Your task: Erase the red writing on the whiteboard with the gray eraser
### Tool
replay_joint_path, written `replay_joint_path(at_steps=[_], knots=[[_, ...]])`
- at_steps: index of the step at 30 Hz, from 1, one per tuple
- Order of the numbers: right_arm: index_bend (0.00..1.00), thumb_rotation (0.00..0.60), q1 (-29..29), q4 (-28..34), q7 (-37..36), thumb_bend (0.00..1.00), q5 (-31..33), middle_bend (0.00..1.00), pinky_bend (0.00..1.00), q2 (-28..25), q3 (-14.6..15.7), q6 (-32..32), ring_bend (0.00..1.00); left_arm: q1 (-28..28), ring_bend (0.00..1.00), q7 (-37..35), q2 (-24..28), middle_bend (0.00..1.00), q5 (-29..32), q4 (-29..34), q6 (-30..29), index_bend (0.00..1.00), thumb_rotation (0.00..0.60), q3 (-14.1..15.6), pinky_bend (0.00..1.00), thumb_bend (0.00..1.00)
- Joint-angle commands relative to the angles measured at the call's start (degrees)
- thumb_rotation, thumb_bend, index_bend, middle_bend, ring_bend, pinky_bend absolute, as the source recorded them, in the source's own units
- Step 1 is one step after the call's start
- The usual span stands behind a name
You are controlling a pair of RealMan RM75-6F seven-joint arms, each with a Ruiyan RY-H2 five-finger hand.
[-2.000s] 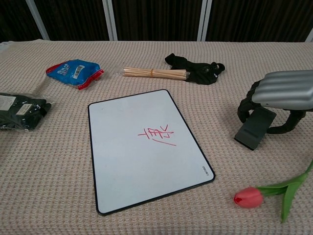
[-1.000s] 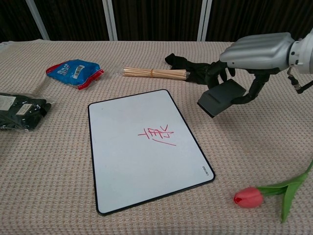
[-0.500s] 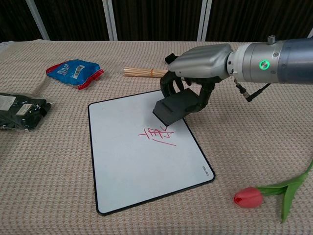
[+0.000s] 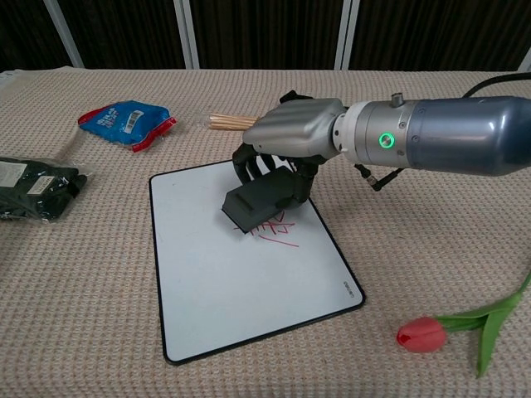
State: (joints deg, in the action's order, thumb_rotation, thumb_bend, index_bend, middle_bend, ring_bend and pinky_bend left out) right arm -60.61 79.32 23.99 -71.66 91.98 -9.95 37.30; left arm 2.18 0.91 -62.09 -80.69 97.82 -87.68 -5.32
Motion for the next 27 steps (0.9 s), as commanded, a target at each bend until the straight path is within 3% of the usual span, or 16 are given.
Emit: replay_joint_path(at_steps=[1,14,27], knots=[[0.51,0.600,-0.54,-0.82,1.97,0.46,1.42,0.44,0.36,1.61,0.23,0.48,0.44,-0.01,0.00,-0.02,0.02,0.04,0.02,-0.02,-0.01,0.20,0.600,-0.01,0.01,0.39],[0.51,0.600,-1.06,-0.23,6.41,0.44,5.31,0.43,0.35,3.25,1.63,1.00,0.43,0.00,0.00,-0.05,0.03,0.04,0.00,0.00,-0.01,0.19,0.600,0.02,0.01,0.39],[0.51,0.600,0.10,5.56,8.22,0.44,5.30,0.44,0.35,0.97,4.83,2.45,0.43,-0.03,0.00,-0.05,0.10,0.04,0.02,-0.07,-0.11,0.20,0.600,-0.01,0.01,0.39]])
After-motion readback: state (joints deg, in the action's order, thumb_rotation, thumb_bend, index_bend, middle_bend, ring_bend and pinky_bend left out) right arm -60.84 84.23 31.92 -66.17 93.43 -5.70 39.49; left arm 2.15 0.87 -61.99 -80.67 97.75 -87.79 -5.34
